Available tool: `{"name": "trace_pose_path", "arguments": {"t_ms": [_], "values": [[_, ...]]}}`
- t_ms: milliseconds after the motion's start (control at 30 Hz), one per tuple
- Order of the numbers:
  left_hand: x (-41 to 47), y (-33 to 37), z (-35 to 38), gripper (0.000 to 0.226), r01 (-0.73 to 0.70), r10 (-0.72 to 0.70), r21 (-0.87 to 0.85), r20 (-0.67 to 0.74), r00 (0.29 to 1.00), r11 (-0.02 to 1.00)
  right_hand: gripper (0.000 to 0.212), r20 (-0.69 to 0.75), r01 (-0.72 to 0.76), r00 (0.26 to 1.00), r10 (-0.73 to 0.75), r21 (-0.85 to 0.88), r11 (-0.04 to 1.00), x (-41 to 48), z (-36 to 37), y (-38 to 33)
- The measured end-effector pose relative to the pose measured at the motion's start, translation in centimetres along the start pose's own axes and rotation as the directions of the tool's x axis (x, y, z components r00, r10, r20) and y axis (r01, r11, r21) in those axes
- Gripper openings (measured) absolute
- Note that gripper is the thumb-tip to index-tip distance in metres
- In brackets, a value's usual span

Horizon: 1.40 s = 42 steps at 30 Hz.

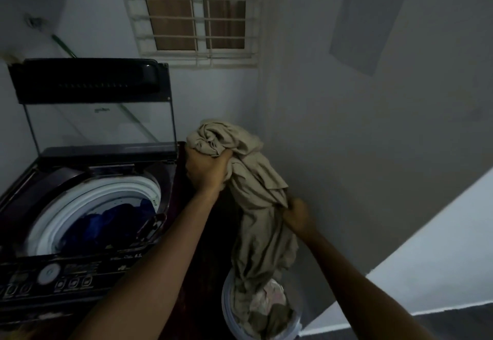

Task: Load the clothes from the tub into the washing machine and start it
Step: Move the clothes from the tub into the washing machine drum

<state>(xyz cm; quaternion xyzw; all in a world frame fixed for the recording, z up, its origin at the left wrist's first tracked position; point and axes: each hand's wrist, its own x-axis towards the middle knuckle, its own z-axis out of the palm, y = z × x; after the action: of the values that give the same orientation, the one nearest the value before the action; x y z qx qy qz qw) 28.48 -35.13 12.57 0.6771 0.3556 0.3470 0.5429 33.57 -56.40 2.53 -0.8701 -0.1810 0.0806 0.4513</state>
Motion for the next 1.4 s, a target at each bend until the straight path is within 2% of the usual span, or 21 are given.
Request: {"name": "trace_pose_path", "arguments": {"t_ms": [100, 233, 300, 367, 433, 533, 600, 667, 800, 933, 1067, 1167, 1300, 1400], "values": [[0.3, -1.2, -1.3, 0.092, -0.124, 0.11, 0.252, 0.069, 0.992, 0.96, 0.036, -0.208, 0.019, 0.978, -0.004, 0.068, 0.997, 0.7, -3.7, -1.5], [-1.5, -1.5, -0.4, 0.097, -0.252, 0.179, 0.425, 0.204, 0.962, 0.869, 0.041, -0.367, 0.158, 0.923, -0.112, 0.098, 0.983, 2.4, -4.8, -6.3], [-2.3, -1.0, 0.6, 0.101, -0.331, 0.206, 0.451, 0.304, 0.93, 0.829, 0.036, -0.335, 0.196, 0.926, -0.173, 0.034, 0.98, 2.9, -4.2, -9.1], [-2.3, -0.5, 1.1, 0.105, -0.389, 0.201, 0.417, 0.426, 0.882, 0.822, 0.027, -0.289, 0.17, 0.942, -0.172, -0.032, 0.985, 3.3, -3.4, -10.3], [-1.8, -0.5, 1.0, 0.123, -0.391, 0.144, 0.345, 0.565, 0.813, 0.853, 0.025, -0.255, 0.118, 0.96, -0.117, -0.012, 0.993, 3.7, -3.2, -10.4], [-1.8, -1.1, 0.6, 0.154, -0.419, 0.047, 0.367, 0.703, 0.71, 0.831, 0.025, -0.157, 0.038, 0.987, -0.029, 0.054, 0.998, 4.0, -3.2, -10.0], [-2.5, -1.6, 0.6, 0.161, -0.45, 0.061, 0.406, 0.685, 0.726, 0.796, 0.026, -0.092, 0.009, 0.996, 0.0, 0.1, 0.995, 3.9, -2.9, -10.0], [-3.0, -2.0, 0.7, 0.158, -0.461, 0.157, 0.421, 0.583, 0.798, 0.781, 0.029, -0.016, 0.008, 1.0, -0.006, 0.162, 0.987, 3.4, -2.8, -10.6], [-3.6, -2.5, 1.0, 0.134, -0.421, 0.253, 0.413, 0.403, 0.88, 0.807, 0.052, 0.111, 0.014, 0.993, -0.04, 0.23, 0.973, 2.7, -3.5, -12.0], [-3.9, -2.0, 1.6, 0.121, -0.405, 0.323, 0.365, 0.266, 0.908, 0.838, 0.05, 0.19, -0.033, 0.981, -0.049, 0.407, 0.913, 2.0, -4.4, -13.0], [-3.7, -1.5, 1.8, 0.127, -0.424, 0.331, 0.325, 0.303, 0.894, 0.845, 0.029, 0.197, -0.098, 0.98, 0.013, 0.428, 0.899, 2.6, -5.1, -13.8], [-3.8, -1.5, 2.0, 0.137, -0.428, 0.309, 0.364, 0.341, 0.888, 0.827, 0.034, 0.237, -0.094, 0.972, -0.001, 0.388, 0.917, 2.3, -5.5, -14.1], [-3.7, -1.2, 2.2, 0.123, -0.421, 0.31, 0.39, 0.317, 0.897, 0.819, 0.042, 0.296, -0.098, 0.954, -0.037, 0.429, 0.898, 1.6, -6.0, -13.7], [-3.4, -0.5, 2.3, 0.111, -0.396, 0.322, 0.35, 0.251, 0.913, 0.849, 0.043, 0.305, -0.056, 0.947, -0.102, 0.468, 0.882, 1.6, -6.6, -13.1]]}}
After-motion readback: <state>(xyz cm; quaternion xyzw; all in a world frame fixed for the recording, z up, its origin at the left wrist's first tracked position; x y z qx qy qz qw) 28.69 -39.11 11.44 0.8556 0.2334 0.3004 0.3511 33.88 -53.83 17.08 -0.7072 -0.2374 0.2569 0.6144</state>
